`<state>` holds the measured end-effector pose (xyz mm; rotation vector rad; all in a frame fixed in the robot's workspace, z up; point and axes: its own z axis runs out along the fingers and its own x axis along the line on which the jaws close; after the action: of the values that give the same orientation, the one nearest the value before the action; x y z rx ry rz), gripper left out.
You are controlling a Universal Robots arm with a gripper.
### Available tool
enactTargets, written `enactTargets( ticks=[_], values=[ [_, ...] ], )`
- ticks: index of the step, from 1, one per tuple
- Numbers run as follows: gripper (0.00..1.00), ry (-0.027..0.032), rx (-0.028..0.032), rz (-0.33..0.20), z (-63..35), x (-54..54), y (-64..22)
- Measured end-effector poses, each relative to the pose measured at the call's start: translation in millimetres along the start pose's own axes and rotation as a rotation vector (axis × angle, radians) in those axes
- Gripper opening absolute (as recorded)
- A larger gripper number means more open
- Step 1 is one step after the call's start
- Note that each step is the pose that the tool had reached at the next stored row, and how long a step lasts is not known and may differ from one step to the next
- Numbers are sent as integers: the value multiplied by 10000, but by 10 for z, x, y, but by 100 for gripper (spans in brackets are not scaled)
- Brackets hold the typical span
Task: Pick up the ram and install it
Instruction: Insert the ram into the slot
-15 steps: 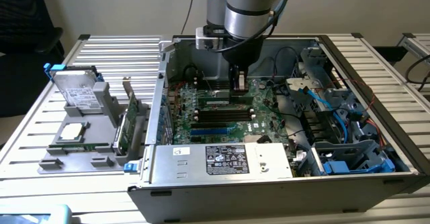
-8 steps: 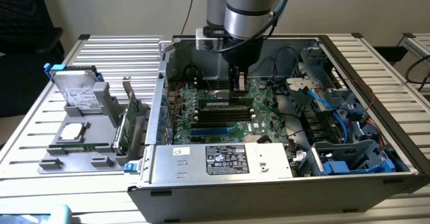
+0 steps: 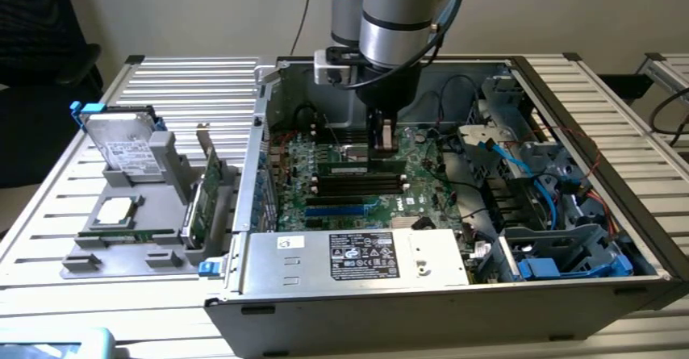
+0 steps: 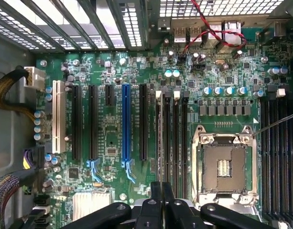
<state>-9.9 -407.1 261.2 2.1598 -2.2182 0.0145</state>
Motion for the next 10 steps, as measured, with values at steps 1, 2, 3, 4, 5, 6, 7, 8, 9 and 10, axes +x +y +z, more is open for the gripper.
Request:
enactTargets(
  ticks=[1, 2, 3, 4, 5, 6, 7, 8, 9, 10],
  values=[
    [13, 0, 3, 0, 6, 0, -1],
    [13, 0, 7, 0, 12, -1, -2],
    [13, -1, 11, -1, 17, -2, -3],
    [13, 2, 14, -1, 18, -1, -3],
    [13, 7, 14, -1, 18, -1, -3],
    [13, 6, 15, -2, 18, -1, -3],
    [13, 8, 15, -2, 19, -2, -4],
    [13, 2, 17, -2, 26, -2, -4],
    [13, 2, 18, -1, 35, -3, -4],
    [13, 5, 19, -1, 46, -3, -4]
  ],
)
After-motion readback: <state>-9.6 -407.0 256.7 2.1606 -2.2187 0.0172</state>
